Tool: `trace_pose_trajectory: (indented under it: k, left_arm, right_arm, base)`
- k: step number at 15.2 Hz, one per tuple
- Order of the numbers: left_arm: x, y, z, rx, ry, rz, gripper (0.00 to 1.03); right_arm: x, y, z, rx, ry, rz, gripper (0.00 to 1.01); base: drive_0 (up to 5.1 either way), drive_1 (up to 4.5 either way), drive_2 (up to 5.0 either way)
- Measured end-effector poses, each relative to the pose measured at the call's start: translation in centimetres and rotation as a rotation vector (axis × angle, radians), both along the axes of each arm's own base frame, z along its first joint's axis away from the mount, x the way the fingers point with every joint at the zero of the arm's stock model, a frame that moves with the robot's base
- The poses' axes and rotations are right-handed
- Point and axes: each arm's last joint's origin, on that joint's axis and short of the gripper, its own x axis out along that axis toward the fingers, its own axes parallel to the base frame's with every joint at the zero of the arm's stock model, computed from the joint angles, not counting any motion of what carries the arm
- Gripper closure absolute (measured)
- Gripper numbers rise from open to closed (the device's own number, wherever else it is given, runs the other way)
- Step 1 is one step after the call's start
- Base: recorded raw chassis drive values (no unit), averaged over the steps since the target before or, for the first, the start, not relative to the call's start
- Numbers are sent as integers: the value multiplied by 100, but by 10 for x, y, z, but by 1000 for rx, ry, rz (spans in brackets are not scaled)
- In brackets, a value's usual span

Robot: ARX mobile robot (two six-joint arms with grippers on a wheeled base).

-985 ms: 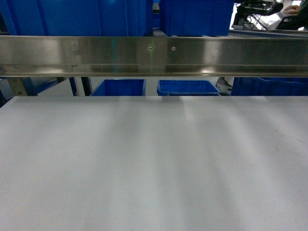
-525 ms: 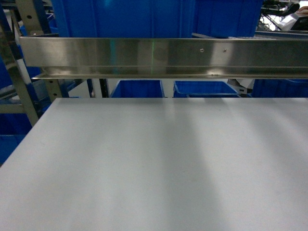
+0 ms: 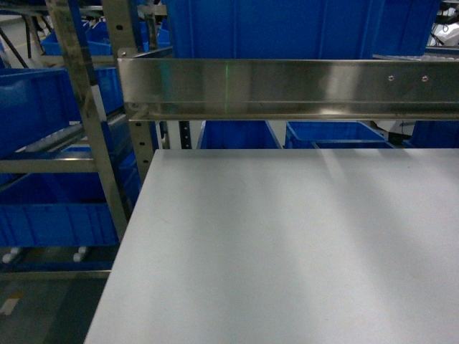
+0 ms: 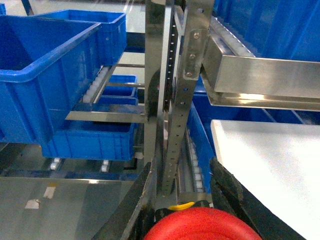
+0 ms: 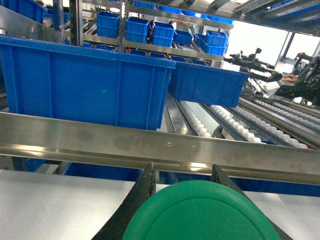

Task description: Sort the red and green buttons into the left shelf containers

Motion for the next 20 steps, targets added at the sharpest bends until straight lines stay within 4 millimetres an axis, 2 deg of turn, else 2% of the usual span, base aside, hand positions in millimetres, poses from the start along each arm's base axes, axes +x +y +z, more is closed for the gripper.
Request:
trace_pose_trajectory:
  k: [20]
  left_arm:
    - [0,0,0,-1,0,-4,73]
  right_arm:
    - [0,0,1,1,-5,0,75]
  base:
    - [-499,242,242]
